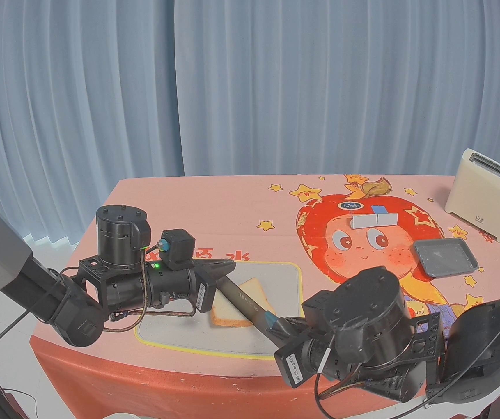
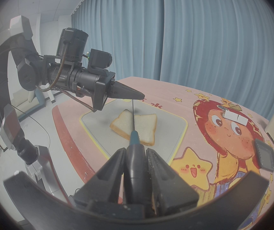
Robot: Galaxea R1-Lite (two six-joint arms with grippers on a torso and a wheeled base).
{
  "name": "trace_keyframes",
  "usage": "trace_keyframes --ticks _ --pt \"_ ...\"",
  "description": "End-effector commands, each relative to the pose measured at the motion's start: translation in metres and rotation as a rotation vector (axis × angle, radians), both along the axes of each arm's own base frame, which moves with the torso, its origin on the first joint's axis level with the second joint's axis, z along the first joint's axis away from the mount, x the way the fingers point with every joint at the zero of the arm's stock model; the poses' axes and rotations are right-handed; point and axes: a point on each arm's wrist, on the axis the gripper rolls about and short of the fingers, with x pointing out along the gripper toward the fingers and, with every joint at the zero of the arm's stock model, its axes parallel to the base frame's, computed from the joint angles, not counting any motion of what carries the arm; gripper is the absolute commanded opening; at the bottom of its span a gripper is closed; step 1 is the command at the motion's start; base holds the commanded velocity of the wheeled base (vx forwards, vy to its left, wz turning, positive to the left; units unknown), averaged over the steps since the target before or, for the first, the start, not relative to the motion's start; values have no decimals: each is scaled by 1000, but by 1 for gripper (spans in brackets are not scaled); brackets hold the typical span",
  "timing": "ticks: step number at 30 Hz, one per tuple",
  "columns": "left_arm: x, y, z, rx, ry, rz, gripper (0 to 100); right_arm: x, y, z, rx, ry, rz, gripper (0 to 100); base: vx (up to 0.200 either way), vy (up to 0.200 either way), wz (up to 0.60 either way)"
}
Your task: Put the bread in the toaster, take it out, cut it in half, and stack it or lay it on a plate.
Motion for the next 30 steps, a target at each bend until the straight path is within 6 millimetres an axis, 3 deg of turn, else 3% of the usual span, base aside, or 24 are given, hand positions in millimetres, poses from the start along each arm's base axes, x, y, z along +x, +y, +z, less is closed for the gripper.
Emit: trace_keyframes --ticks 1,15,30 --pt "3 3 1 -1 -3 13 0 1 2 -5 -15 9 1 0 0 0 0" --pt "0 1 -4 7 14 2 0 -3 -4 8 10 -13 -3 0 0 0 0" --pt "10 6 5 -10 -19 28 0 1 4 -5 -11 4 -5 0 0 0 0"
